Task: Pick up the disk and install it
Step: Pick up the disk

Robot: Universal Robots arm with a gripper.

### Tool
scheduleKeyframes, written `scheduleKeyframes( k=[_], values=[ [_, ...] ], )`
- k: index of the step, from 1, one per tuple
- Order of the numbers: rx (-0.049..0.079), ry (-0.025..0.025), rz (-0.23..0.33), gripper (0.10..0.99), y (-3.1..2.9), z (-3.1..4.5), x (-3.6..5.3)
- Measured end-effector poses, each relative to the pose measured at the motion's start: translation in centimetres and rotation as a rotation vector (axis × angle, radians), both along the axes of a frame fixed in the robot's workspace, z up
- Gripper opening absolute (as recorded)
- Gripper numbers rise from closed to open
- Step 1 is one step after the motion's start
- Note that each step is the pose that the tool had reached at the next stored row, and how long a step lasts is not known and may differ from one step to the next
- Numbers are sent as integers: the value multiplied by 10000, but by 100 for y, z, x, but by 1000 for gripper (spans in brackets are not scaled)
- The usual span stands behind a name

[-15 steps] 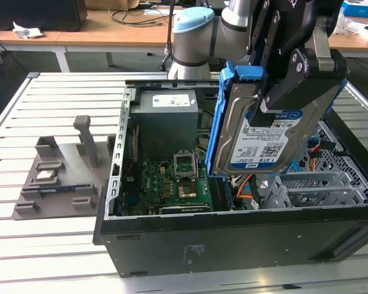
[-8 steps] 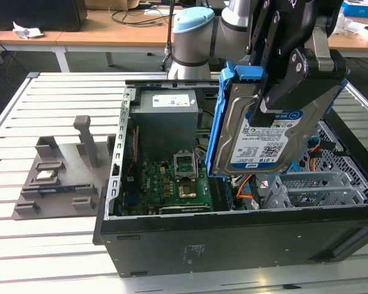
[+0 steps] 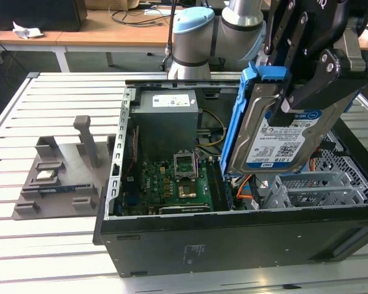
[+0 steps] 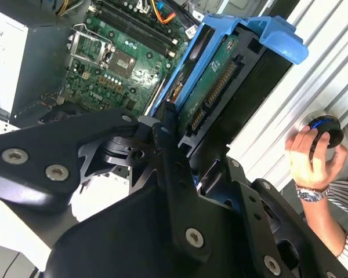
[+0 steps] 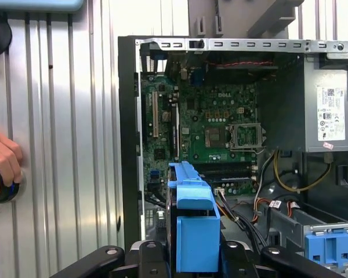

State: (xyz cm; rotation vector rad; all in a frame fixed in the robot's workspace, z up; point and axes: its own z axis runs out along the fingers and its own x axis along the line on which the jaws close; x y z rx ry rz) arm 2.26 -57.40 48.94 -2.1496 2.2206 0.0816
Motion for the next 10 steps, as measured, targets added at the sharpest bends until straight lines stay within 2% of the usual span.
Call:
scheduleKeyframes(
  k=[4, 10],
  values=[
    [0, 4, 0, 369, 0, 0, 110],
    [1, 15, -1, 369, 0, -1, 372]
  ],
)
